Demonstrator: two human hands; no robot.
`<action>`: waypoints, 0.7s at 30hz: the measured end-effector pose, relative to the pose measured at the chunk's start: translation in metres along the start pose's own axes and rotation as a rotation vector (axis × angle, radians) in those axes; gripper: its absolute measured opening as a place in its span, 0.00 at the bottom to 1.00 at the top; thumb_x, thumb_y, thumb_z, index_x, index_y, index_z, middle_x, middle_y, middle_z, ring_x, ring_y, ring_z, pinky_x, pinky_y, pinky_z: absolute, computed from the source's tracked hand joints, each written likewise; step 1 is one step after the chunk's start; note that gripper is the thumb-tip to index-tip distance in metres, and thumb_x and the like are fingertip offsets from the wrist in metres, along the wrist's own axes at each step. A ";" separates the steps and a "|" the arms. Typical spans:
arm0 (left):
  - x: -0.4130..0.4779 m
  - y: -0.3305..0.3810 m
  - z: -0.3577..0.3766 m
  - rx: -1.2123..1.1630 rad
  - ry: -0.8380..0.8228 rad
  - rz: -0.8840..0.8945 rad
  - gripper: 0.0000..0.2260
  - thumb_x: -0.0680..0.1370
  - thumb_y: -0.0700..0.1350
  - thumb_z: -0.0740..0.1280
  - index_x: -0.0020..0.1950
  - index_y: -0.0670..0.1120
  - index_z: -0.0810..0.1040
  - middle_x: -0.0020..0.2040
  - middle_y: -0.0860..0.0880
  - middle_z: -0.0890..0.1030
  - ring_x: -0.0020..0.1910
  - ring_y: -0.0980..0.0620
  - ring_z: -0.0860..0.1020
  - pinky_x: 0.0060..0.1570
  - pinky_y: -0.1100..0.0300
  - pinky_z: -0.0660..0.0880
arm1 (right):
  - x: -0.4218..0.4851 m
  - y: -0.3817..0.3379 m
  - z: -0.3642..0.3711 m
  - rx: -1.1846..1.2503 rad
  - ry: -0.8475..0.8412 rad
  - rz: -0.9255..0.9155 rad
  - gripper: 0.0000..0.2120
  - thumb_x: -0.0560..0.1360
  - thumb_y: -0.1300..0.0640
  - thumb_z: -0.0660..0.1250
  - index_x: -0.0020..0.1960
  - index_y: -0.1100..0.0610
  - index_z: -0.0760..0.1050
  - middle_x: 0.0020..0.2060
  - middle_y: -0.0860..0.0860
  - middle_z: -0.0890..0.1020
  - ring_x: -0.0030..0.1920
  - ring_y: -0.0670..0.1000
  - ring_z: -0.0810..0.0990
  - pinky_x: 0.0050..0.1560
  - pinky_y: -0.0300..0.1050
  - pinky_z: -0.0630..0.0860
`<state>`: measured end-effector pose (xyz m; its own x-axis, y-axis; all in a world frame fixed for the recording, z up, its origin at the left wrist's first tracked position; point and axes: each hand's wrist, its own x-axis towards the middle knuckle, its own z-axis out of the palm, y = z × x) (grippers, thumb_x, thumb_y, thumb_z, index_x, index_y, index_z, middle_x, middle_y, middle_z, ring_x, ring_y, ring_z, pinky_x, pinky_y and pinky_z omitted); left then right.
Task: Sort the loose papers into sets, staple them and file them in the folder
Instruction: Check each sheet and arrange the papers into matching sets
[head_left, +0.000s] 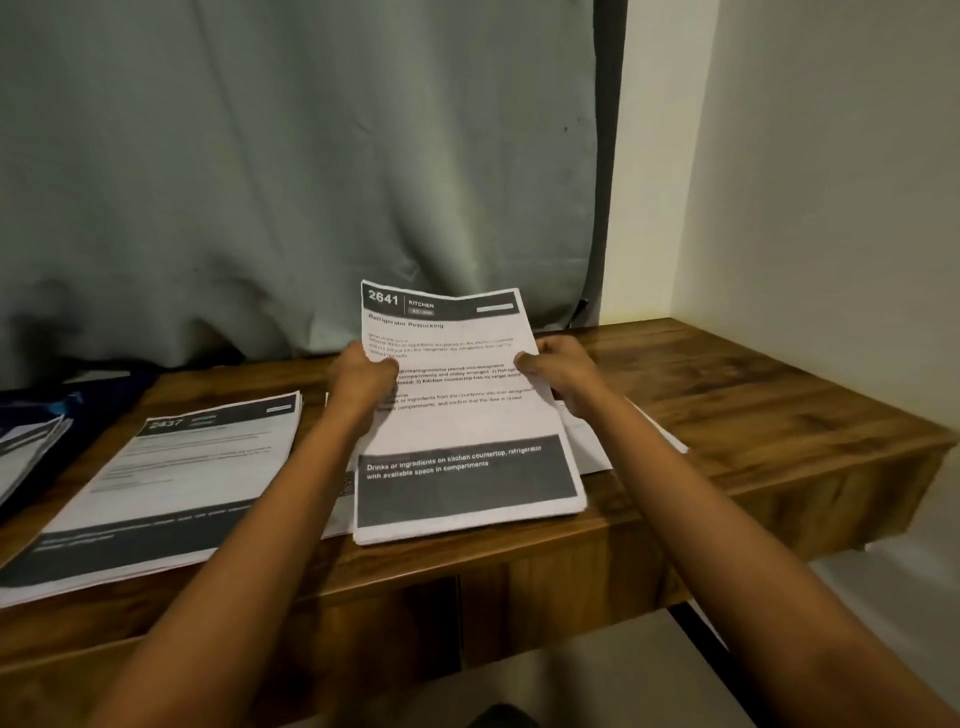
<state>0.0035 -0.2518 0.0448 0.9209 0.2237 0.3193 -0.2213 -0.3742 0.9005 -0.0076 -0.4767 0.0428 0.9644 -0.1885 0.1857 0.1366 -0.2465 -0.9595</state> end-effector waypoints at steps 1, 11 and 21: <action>-0.003 -0.009 -0.002 0.020 0.003 -0.012 0.13 0.77 0.36 0.63 0.61 0.43 0.78 0.59 0.48 0.80 0.53 0.48 0.78 0.43 0.65 0.73 | -0.001 0.006 0.006 0.004 0.007 0.002 0.03 0.75 0.64 0.68 0.44 0.58 0.75 0.52 0.55 0.82 0.51 0.55 0.82 0.49 0.47 0.78; -0.017 -0.046 -0.005 0.196 0.124 0.051 0.21 0.76 0.42 0.68 0.65 0.38 0.65 0.62 0.41 0.74 0.59 0.41 0.75 0.51 0.55 0.71 | -0.017 0.068 0.046 0.050 0.105 -0.077 0.08 0.75 0.65 0.66 0.52 0.56 0.76 0.51 0.49 0.83 0.48 0.49 0.83 0.48 0.50 0.82; 0.022 -0.046 0.029 0.323 -0.101 0.510 0.22 0.81 0.48 0.62 0.74 0.45 0.64 0.74 0.44 0.65 0.75 0.44 0.57 0.75 0.44 0.49 | -0.017 0.075 0.050 -0.015 0.065 -0.152 0.08 0.77 0.65 0.64 0.53 0.55 0.75 0.49 0.48 0.83 0.47 0.48 0.82 0.47 0.45 0.81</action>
<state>0.0430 -0.2557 0.0015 0.7537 -0.1363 0.6430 -0.5485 -0.6694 0.5011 -0.0022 -0.4445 -0.0425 0.9162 -0.2088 0.3419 0.2755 -0.2913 -0.9161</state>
